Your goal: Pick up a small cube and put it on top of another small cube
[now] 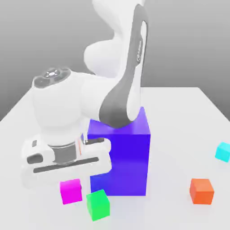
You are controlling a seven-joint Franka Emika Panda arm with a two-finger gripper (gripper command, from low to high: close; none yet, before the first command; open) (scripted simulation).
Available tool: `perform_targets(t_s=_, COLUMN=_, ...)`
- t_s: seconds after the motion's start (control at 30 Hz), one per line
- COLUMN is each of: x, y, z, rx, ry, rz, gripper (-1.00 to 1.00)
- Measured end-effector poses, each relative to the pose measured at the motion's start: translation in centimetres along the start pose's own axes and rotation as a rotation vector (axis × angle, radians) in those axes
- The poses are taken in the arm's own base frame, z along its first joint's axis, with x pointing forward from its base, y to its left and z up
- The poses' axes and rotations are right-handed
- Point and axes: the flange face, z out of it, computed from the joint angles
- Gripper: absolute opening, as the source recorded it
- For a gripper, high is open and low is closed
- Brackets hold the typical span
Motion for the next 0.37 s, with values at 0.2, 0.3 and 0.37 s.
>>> perform_targets(t_s=0.2, x=-2.9, y=-1.9, z=2.3, rx=-0.002, ry=0.026, rz=-0.010, gripper=-1.00)
perform_targets(t_s=0.3, x=-3.0, y=-1.9, z=4.7, rx=-0.003, ry=0.026, rz=-0.010, gripper=1.00)
perform_targets(t_s=0.37, x=-3.0, y=-1.9, z=4.7, rx=-0.003, ry=0.026, rz=-0.010, gripper=1.00)
